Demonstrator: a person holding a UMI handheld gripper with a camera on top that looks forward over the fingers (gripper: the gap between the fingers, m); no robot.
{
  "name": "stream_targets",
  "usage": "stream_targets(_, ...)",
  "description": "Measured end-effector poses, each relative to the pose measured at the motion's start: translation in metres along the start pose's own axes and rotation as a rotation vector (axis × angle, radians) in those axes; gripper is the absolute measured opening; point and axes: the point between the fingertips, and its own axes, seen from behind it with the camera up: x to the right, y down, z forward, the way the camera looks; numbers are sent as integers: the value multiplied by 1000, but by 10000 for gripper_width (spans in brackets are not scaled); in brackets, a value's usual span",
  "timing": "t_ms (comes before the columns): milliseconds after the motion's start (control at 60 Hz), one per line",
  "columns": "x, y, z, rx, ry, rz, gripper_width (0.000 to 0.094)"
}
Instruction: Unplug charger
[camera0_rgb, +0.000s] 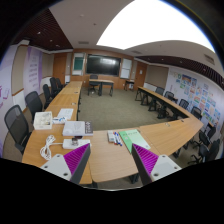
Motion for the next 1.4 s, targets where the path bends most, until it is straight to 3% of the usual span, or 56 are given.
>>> stream_targets(33,-15,-13,-15,-10,3,7,852)
stream_targets(217,-17,24,18,-85,13,1,850)
stream_targets(500,-100,143,96,-237,-75,-19,859)
stream_targets(767,-235,143,229,-142,-210,19,862)
stream_targets(1033,-288,119,364,-61,-188,-20,849)
stream_targets(1167,-295,124,404,-73,-189,-23,731)
stream_targets(1217,-295,124,410,-70,-190,-26,602)
stream_targets(1267,-294,123,414,-66,-187,-27,387)
stream_targets(1400,-296,123,414,-62,-199,-21,309)
